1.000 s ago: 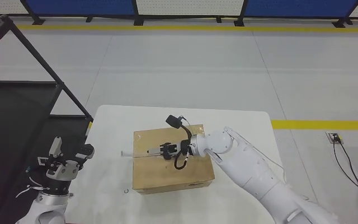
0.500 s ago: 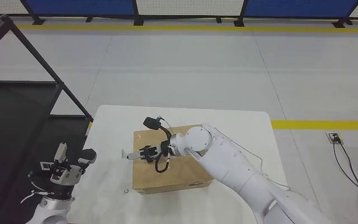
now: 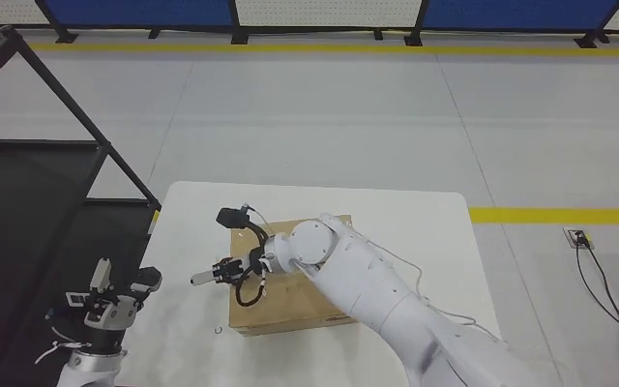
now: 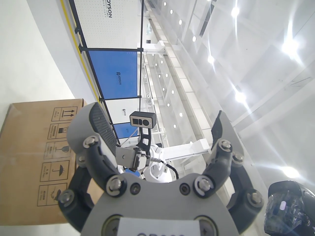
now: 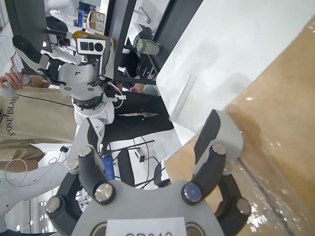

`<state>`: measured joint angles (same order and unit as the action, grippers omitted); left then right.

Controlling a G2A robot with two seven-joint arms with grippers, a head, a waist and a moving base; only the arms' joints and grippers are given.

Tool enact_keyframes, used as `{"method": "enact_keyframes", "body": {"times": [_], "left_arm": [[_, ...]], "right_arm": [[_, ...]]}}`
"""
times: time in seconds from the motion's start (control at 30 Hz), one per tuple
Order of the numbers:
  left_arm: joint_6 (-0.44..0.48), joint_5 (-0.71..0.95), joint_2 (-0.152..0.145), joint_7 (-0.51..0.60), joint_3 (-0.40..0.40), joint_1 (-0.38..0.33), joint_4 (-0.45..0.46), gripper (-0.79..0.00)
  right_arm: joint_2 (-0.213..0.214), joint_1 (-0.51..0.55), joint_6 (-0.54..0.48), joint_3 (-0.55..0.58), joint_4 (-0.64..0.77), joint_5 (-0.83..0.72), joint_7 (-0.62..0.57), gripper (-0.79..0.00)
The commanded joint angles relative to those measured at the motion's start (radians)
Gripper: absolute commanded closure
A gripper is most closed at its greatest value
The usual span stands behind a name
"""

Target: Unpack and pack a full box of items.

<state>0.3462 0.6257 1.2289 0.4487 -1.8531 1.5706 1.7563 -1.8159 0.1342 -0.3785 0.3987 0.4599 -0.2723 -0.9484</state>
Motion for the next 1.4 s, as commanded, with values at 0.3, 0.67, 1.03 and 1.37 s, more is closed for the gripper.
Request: {"method": "enact_keyframes", "body": {"times": [0.3,0.67,1.03,1.37], "left_arm": [[-0.025,0.013,0.0,0.077,0.052,-0.037,0.035,-0.785],[-0.145,0.019,-0.002,0.14,0.136,-0.075,0.075,-0.785],[-0.162,-0.041,-0.002,0.123,0.202,-0.154,-0.005,-0.785],[-0.159,-0.06,-0.004,0.114,0.214,-0.178,-0.03,-0.785]], "right_arm": [[-0.035,-0.036,-0.173,0.05,-0.141,-0.042,-0.047,-0.785],[0.048,-0.024,-0.29,0.131,-0.252,-0.05,-0.03,-0.785],[0.16,0.043,-0.456,0.211,-0.231,-0.065,-0.036,-0.785],[0.299,0.142,-0.458,0.299,-0.025,0.013,0.059,-0.785]]}}
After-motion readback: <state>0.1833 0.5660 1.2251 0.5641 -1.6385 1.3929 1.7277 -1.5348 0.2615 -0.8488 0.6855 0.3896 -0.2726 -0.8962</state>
